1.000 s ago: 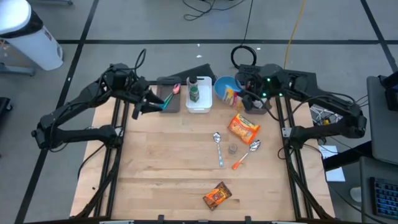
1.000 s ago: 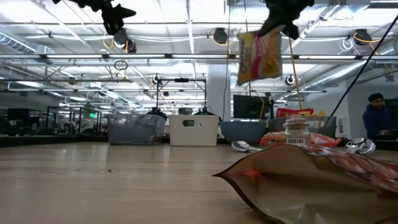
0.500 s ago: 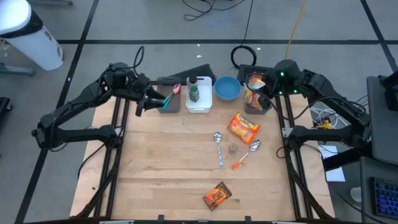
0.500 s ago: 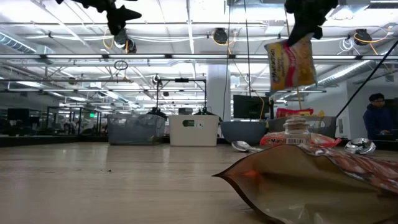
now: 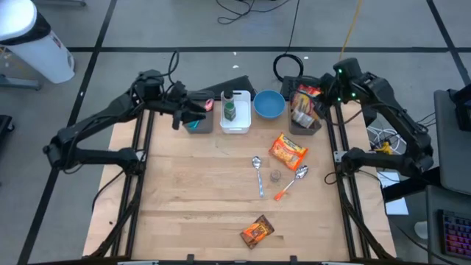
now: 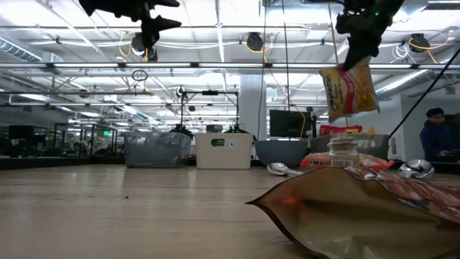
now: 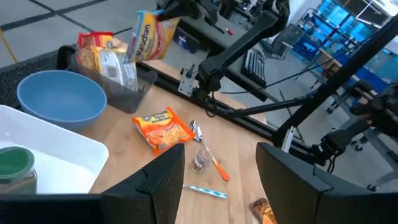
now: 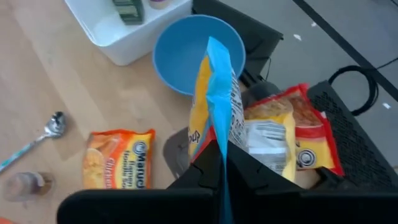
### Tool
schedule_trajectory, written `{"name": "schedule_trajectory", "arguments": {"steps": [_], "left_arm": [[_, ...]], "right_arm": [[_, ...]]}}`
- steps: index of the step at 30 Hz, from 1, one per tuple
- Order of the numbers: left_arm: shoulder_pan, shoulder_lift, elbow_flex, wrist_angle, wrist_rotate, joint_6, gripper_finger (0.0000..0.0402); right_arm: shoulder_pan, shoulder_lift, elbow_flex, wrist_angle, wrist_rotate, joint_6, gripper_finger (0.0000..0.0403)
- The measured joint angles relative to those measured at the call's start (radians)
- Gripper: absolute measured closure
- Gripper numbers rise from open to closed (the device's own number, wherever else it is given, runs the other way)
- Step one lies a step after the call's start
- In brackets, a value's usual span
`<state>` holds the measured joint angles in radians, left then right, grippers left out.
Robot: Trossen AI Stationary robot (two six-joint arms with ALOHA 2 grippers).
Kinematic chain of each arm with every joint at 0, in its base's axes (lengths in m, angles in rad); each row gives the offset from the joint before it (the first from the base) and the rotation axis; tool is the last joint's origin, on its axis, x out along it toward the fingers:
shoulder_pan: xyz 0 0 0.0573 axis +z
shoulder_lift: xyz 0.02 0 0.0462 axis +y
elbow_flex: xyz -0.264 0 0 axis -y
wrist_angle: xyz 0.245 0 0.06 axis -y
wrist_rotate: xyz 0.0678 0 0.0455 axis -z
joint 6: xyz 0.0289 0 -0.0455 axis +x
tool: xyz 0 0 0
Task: Pick & Place Food Item
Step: Put the light blue noodle pack into the right black bin
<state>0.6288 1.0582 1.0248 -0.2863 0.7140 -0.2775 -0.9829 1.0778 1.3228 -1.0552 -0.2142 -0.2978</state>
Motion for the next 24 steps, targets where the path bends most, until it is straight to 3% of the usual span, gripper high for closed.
{"name": "schedule_trajectory", "arguments": {"steps": [14,24], "left_arm": [[-0.049,0.062,0.0,0.012,0.002,-0.012,0.0195],[-0.062,0.062,0.0,0.013,0.001,-0.014,0.0195]], "right_arm": [[-0.015,0.189,-0.001,0.01,0.03,-0.085,0.0403],[-0.015,0.256,-0.005,0.075,0.056,-0.095,0.0403]]}}
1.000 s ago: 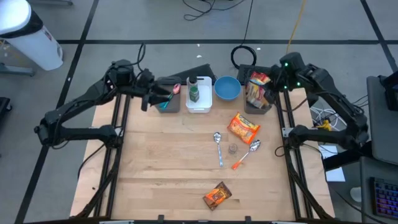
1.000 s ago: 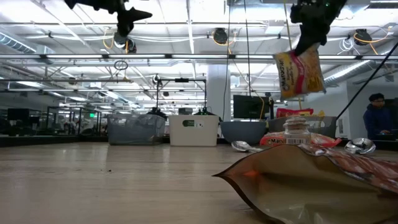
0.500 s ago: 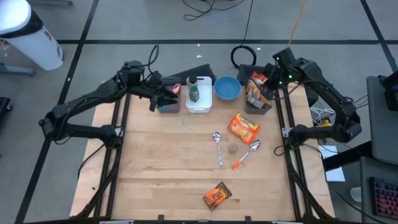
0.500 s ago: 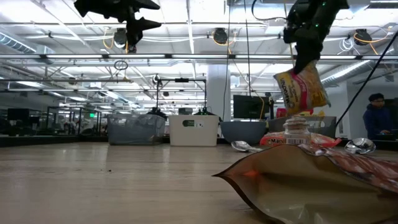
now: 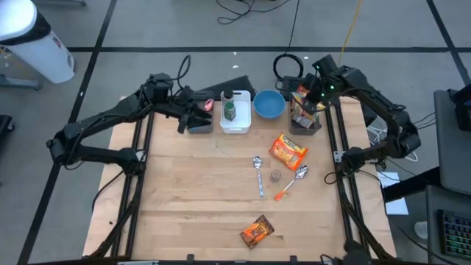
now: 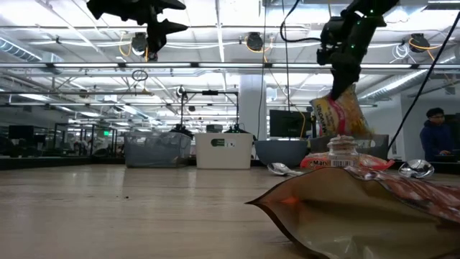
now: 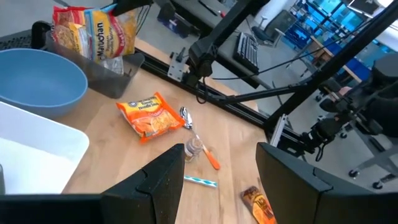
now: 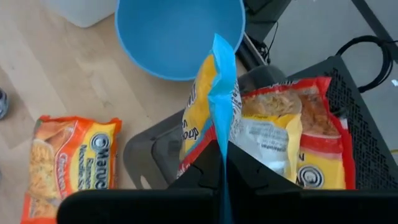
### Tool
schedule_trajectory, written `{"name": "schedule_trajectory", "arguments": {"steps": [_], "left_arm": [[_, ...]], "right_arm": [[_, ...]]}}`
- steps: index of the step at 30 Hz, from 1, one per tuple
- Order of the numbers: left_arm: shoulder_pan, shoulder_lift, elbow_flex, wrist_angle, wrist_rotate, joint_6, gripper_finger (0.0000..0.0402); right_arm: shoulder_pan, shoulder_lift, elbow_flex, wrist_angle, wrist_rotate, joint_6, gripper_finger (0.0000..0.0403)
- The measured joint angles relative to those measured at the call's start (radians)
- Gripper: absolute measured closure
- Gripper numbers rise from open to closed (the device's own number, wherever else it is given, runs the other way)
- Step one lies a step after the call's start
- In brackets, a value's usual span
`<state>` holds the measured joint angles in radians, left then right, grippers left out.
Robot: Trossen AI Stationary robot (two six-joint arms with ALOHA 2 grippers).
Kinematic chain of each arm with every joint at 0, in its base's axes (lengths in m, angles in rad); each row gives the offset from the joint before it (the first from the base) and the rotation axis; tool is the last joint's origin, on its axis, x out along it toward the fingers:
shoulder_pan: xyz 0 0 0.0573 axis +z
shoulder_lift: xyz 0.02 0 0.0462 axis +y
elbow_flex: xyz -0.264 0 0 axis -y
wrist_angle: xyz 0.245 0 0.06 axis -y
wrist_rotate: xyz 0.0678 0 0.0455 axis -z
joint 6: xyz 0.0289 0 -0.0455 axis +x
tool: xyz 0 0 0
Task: Pick & Place Food Item
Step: Put the light blue noodle pack into the right black bin
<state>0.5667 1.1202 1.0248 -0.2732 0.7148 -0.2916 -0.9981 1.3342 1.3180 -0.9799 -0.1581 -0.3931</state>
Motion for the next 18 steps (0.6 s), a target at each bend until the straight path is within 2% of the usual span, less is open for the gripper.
{"name": "schedule_trajectory", "arguments": {"steps": [8,14,18], "left_arm": [[0.0,0.0,0.0,0.009,-0.006,0.0,0.0195],[0.0,0.0,0.0,0.017,-0.009,-0.001,0.0195],[0.0,0.0,0.0,0.017,-0.01,-0.011,0.0195]], "right_arm": [[0.005,-0.001,-0.145,0.063,-0.003,0.028,0.0403],[0.035,-0.04,-0.262,0.212,0.002,0.071,0.0403],[0.041,-0.075,-0.328,0.273,0.054,0.083,0.0403]]}}
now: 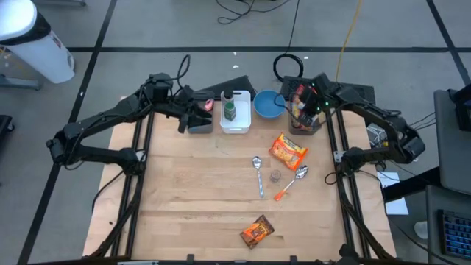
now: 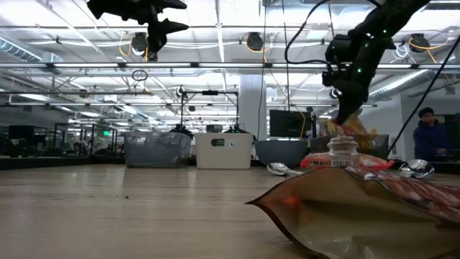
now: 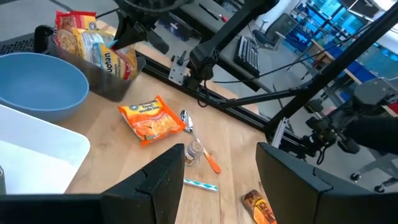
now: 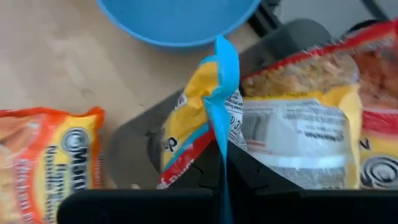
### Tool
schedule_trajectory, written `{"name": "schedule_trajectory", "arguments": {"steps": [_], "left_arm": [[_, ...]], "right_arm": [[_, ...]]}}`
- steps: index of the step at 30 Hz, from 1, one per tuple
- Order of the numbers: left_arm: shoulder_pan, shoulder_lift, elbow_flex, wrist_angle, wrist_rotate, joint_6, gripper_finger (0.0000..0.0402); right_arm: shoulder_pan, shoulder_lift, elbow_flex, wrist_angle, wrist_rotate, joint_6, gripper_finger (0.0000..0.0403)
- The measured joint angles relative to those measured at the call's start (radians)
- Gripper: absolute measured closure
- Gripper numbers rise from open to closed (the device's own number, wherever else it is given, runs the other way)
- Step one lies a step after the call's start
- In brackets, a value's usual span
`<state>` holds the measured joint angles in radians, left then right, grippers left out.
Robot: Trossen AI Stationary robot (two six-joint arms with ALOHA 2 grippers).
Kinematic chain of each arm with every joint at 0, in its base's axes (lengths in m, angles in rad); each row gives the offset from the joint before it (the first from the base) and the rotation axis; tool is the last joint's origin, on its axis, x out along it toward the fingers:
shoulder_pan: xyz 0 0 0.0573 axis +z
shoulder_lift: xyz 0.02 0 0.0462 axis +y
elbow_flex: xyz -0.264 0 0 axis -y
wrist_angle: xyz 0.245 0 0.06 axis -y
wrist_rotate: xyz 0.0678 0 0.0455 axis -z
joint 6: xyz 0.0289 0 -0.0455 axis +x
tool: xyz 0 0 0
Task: Pick & Place Food Item
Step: Put the light blue noodle pack into the right black bin, then put the orange spoon into the left black bin
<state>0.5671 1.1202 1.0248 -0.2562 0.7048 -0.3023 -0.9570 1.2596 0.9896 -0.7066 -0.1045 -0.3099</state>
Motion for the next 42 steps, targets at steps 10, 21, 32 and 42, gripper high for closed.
{"name": "schedule_trajectory", "arguments": {"steps": [10,21,32,42], "left_arm": [[0.002,0.0,0.0,0.004,-0.06,-0.003,0.0195],[0.002,0.0,0.0,0.045,-0.062,-0.003,0.0195],[0.002,0.0,0.0,0.045,-0.062,-0.015,0.0195],[0.002,0.0,0.0,0.044,-0.161,-0.016,0.0195]], "right_arm": [[-0.002,-0.076,-0.117,0.055,0.03,0.031,0.0403],[-0.002,-0.097,-0.12,0.041,0.026,0.062,0.0376],[0.003,-0.135,-0.12,0.043,0.103,0.084,0.0231],[0.003,-0.308,-0.12,0.131,0.127,0.177,0.017]]}}
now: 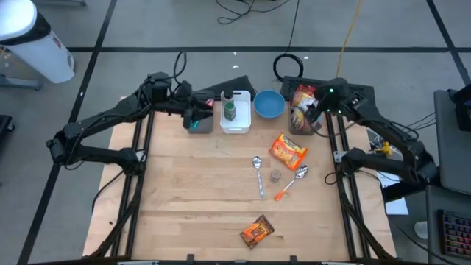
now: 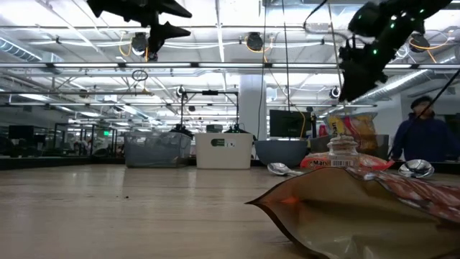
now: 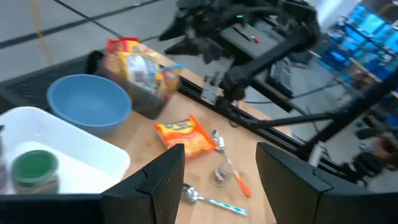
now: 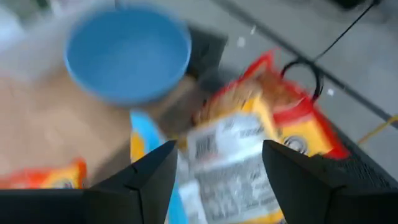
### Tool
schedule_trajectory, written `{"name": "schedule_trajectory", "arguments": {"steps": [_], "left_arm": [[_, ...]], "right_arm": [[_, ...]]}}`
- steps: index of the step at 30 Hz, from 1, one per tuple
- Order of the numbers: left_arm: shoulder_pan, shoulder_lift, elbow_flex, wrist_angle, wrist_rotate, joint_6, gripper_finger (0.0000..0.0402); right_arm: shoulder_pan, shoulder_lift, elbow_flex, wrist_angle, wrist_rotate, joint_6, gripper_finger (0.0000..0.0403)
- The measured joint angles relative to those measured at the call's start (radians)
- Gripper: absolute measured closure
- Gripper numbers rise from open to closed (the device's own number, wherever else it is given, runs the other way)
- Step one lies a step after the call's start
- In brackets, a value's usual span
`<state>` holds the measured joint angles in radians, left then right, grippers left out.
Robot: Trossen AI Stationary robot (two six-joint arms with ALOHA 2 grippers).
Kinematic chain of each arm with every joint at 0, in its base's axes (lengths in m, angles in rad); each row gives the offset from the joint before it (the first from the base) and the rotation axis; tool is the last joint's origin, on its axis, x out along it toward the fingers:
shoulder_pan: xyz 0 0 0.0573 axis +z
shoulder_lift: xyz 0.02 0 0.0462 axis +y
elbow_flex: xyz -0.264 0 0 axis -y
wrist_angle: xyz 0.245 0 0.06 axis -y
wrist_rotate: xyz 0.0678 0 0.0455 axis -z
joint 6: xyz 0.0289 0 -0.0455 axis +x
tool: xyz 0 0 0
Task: Pick & Place Food Item
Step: Put the orange spoon into the left black bin
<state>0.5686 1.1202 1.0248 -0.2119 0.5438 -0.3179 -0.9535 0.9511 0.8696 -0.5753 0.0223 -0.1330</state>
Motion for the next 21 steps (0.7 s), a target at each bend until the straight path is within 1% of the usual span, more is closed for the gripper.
{"name": "schedule_trajectory", "arguments": {"steps": [2,3,7,12,14,16,19,21], "left_arm": [[0.0,0.0,0.0,0.0,-0.029,0.0,0.0195],[0.0,0.0,0.0,0.0,-0.043,0.0,0.0195],[0.0,0.0,0.0,0.0,-0.074,0.0,0.0195],[0.0,0.0,0.0,0.0,-0.075,0.001,0.0195],[-0.001,0.0,0.0,0.0,-0.073,0.001,0.0195],[-0.003,0.0,0.0,0.0,-0.059,0.002,0.0195],[-0.013,0.0,0.0,-0.002,-0.013,0.002,0.0195],[-0.024,0.0,0.0,-0.018,0.015,0.01,0.0195]], "right_arm": [[0.0,-0.044,0.0,0.044,-0.017,0.051,0.017],[0.0,-0.064,0.0,0.066,-0.045,0.078,0.0171],[0.0,-0.131,0.0,0.181,-0.191,0.195,0.018],[0.022,-0.167,0.0,0.383,-0.428,0.352,0.0191],[0.053,-0.17,0.0,0.471,-0.471,0.417,0.0194],[0.101,-0.169,0.0,0.535,-0.474,0.462,0.0197],[0.194,-0.167,0.0,0.59,-0.459,0.474,0.02],[0.266,-0.163,0.0,0.601,-0.409,0.474,0.0203]]}}
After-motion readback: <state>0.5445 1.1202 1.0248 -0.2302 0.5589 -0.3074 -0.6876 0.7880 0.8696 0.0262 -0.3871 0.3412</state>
